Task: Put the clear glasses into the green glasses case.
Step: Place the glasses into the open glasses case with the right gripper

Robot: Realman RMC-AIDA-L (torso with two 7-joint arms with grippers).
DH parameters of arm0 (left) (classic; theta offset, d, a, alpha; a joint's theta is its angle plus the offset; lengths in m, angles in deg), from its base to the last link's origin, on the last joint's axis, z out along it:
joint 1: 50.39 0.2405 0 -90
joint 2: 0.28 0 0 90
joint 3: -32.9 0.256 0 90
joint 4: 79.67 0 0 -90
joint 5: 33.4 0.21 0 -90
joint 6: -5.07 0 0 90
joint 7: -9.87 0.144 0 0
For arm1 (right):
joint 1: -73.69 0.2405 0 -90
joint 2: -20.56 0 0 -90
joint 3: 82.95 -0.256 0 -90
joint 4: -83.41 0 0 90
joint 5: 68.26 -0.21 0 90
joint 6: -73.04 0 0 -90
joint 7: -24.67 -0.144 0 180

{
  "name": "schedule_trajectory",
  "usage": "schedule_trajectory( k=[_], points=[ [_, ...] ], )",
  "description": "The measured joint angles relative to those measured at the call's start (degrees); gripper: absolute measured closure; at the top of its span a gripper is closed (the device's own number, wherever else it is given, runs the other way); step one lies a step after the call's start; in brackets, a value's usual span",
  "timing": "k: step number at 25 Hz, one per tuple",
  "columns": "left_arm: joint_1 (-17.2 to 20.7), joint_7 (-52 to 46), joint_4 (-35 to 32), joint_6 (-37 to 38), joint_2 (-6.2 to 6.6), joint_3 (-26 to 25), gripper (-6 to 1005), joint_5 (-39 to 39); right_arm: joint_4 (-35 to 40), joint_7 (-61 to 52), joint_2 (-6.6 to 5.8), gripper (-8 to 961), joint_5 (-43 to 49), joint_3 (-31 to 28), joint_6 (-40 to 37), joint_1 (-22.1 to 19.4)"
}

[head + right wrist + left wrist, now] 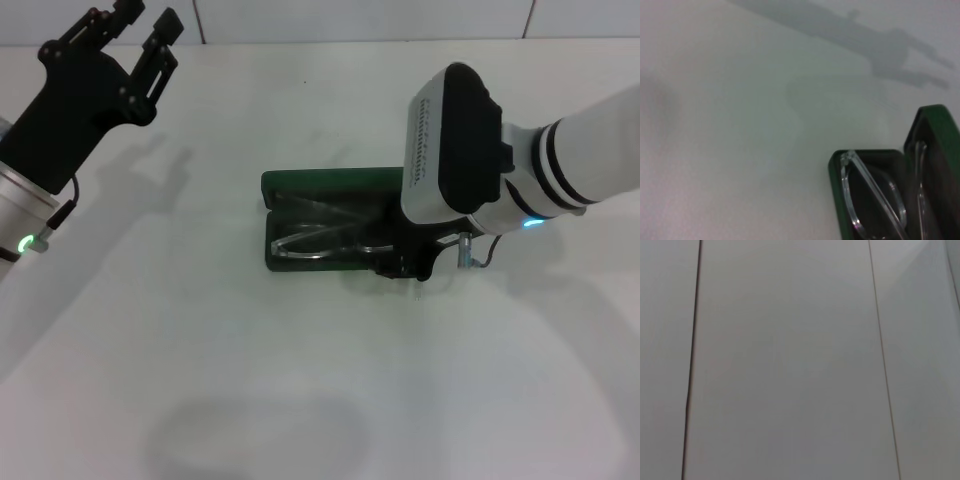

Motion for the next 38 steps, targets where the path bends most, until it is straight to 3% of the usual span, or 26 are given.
schedule_trajectory(
  k=[9,18,33,38],
  points=[
    [0.0,0.0,0.0,0.0,-0.13,0.0,570,0.1,5.8,0.3,-0.23,585,0.0,-0.1,-0.4,-3.1],
    [-0.3,-0.2,0.0,0.0,-0.17,0.0,570,0.1,6.9,0.4,-0.31,584,0.9,-0.1,-0.4,-3.1],
    [-0.5,-0.2,0.0,-0.1,-0.09,0.0,570,-0.1,5.5,0.5,0.01,583,0.9,1.1,-0.6,-2.1],
    [-0.5,-0.2,0.0,-0.1,-0.07,0.0,569,-0.1,2.1,0.4,0.04,582,0.3,2.0,0.0,-0.1]
  ],
)
